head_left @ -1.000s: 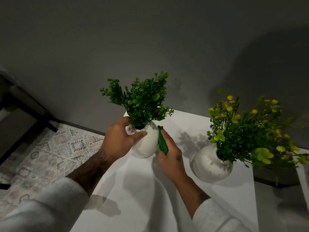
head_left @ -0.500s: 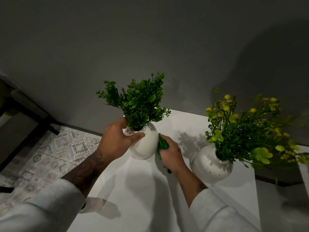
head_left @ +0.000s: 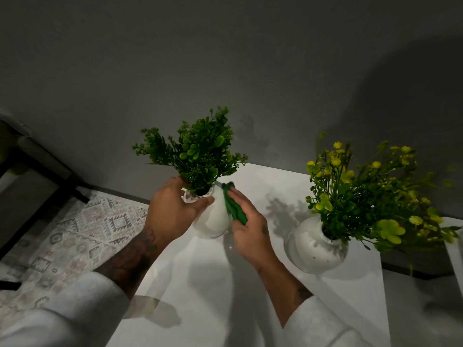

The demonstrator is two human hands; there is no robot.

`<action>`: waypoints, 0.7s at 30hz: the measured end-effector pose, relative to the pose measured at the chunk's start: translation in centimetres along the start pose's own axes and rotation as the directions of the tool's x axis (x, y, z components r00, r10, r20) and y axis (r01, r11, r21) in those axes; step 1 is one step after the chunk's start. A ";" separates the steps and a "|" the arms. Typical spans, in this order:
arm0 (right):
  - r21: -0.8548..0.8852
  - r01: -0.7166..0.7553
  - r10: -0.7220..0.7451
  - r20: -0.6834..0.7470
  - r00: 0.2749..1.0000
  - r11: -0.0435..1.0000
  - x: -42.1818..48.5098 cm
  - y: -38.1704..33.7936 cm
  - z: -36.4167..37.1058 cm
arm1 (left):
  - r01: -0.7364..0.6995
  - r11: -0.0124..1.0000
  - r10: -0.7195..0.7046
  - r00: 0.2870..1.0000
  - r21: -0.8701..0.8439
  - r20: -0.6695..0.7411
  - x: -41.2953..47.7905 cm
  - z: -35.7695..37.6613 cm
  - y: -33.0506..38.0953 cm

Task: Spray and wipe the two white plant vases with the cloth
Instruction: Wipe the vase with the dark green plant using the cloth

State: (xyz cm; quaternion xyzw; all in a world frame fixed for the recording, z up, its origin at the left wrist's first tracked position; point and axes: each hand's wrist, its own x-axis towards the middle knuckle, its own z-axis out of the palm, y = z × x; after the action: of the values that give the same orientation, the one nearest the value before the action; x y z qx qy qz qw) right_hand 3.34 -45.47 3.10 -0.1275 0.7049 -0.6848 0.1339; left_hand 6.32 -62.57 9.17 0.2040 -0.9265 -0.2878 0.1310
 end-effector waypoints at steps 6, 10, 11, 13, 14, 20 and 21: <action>-0.176 -0.320 0.326 0.007 0.945 0.931 -0.2 2.7 -0.7 | 0.051 0.999 -0.052 0.998 -0.008 -0.037 -0.1 0.2 -0.4; -0.258 -0.410 0.440 0.070 0.895 0.875 -1.0 4.2 -0.6 | 0.062 0.998 -0.063 0.998 -0.025 -0.024 -0.1 0.1 -0.3; -0.245 -0.428 0.456 0.067 0.887 0.870 -0.8 4.3 -0.7 | 0.064 0.998 -0.064 0.998 -0.028 -0.023 0.0 0.1 -0.2; -0.184 -0.457 0.472 0.045 0.880 0.870 0.0 3.9 -0.8 | 0.069 0.997 -0.069 0.997 -0.027 -0.019 0.0 0.0 -0.1; -0.150 -0.452 0.460 0.024 0.888 0.879 0.6 3.4 -0.8 | 0.070 0.997 -0.071 0.997 -0.025 -0.018 0.0 -0.1 -0.1; -0.146 -0.266 0.273 0.031 0.961 0.953 3.5 0.2 -1.2 | 0.071 0.997 -0.072 0.997 -0.024 -0.020 0.0 0.0 -0.1; -0.172 -0.233 0.245 0.050 0.968 0.957 3.7 -0.3 -1.3 | 0.069 0.997 -0.069 0.997 -0.027 -0.020 0.0 -0.1 -0.1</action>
State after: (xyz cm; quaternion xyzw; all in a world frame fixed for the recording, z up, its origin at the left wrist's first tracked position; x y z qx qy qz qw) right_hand -0.62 -45.58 3.37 -0.0763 0.7640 -0.5982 0.2295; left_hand 6.37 -62.69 9.16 0.2370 -0.9137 -0.3020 0.1331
